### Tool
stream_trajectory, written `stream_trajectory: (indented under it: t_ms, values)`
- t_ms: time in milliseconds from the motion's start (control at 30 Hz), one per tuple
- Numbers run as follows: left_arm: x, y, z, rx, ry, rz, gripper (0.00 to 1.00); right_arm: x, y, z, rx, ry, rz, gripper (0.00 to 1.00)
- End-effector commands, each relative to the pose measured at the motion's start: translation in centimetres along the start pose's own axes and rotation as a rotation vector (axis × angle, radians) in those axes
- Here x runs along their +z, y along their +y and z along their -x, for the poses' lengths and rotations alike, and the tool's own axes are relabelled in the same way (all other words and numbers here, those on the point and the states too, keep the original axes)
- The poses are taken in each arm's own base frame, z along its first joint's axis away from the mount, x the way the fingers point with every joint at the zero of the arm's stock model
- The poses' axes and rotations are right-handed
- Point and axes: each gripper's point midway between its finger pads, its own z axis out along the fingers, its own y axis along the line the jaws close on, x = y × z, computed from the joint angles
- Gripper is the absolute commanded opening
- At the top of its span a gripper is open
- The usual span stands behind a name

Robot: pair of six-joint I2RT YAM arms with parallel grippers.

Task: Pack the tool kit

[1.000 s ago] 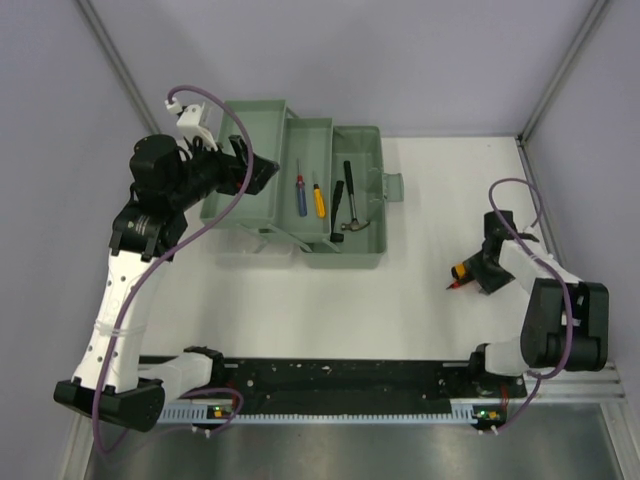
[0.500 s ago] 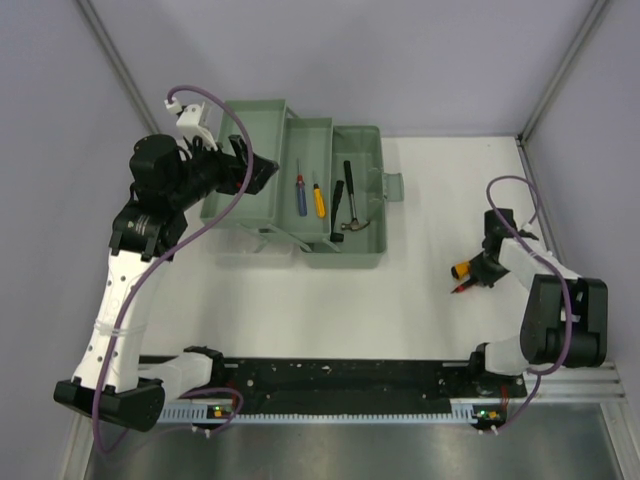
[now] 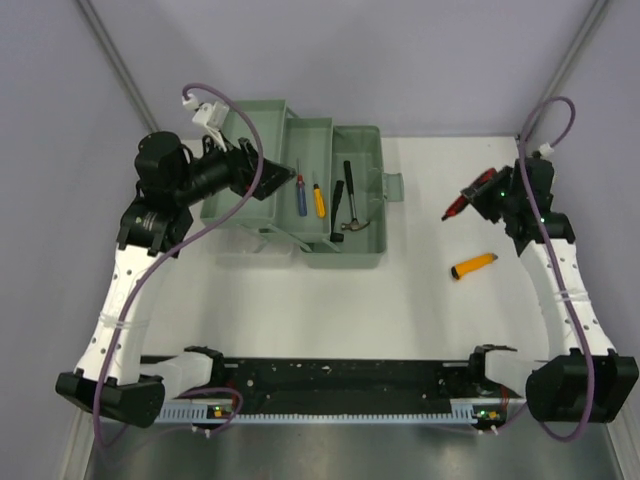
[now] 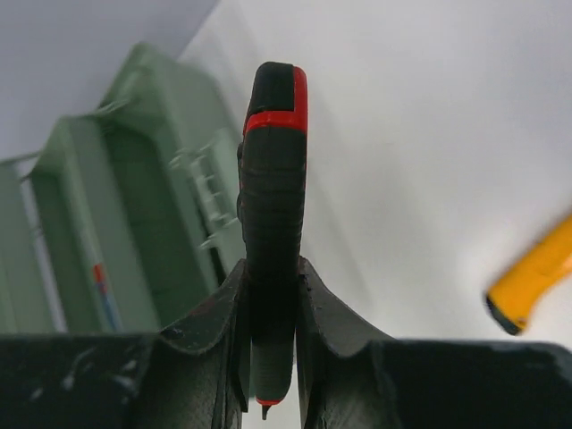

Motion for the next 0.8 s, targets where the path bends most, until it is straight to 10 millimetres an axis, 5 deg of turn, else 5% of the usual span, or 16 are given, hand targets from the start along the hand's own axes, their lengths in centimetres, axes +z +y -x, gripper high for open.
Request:
stream_trajectory:
  t_ms: [0,167,333,767]
  values:
    - [1.1,-4.5,-0.6,0.000,0.029,-0.267,0.93,-4.6,12.9,-2.6,-0.172,0.103,0.543,0.00]
    - [2.6,-6.1,-2.1,-0.019,0.058,-0.316,0.93,-10.2,21.5,-7.4,-0.274,0.172,0.903,0.00]
    - [4.3,-6.3,-3.3,-0.011,0.051,-0.268,0.93,-13.1,25.9,-10.2,-0.261,0.204,0.980,0.00]
    - [6.7,-5.4,-6.1,0.033,0.077,-0.139,0.93,-15.9,30.3,-12.7,-0.228,0.204,1.018,0.00]
